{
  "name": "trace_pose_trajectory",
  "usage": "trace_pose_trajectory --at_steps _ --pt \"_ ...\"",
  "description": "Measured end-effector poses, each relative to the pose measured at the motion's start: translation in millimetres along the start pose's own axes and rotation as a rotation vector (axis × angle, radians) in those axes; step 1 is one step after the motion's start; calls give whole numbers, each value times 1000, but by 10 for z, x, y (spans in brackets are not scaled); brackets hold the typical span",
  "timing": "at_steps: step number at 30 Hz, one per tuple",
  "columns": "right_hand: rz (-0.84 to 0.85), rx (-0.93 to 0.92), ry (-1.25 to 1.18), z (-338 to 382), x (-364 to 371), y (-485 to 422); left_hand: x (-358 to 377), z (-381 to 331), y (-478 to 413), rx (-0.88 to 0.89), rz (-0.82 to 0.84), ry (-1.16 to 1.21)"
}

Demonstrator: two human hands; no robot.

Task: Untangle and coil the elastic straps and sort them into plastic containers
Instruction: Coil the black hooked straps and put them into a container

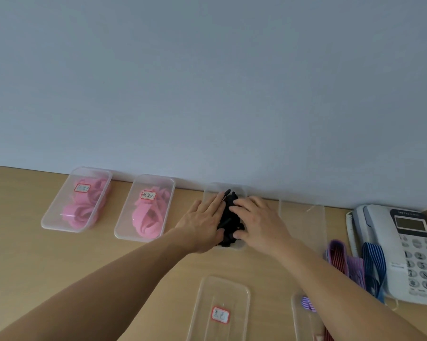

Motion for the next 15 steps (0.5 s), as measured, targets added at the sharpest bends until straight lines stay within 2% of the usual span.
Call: trace_pose_trajectory --at_steps 7,12,15 --pt "44 16 -17 -30 79 41 83 0 7 -18 14 21" --pt "40 48 25 -20 89 61 67 30 88 -48 -97 32" --pt "50 66 15 -6 100 46 104 42 105 -69 -61 25"
Point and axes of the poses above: each hand's wrist, its own y-axis away from the middle knuckle, its own x-axis out of the palm, z = x × y, the point moved 5 cm from there along -y, towards the middle knuckle, and after that the axes turned 2 degrees about y, right-handed, at the moved point
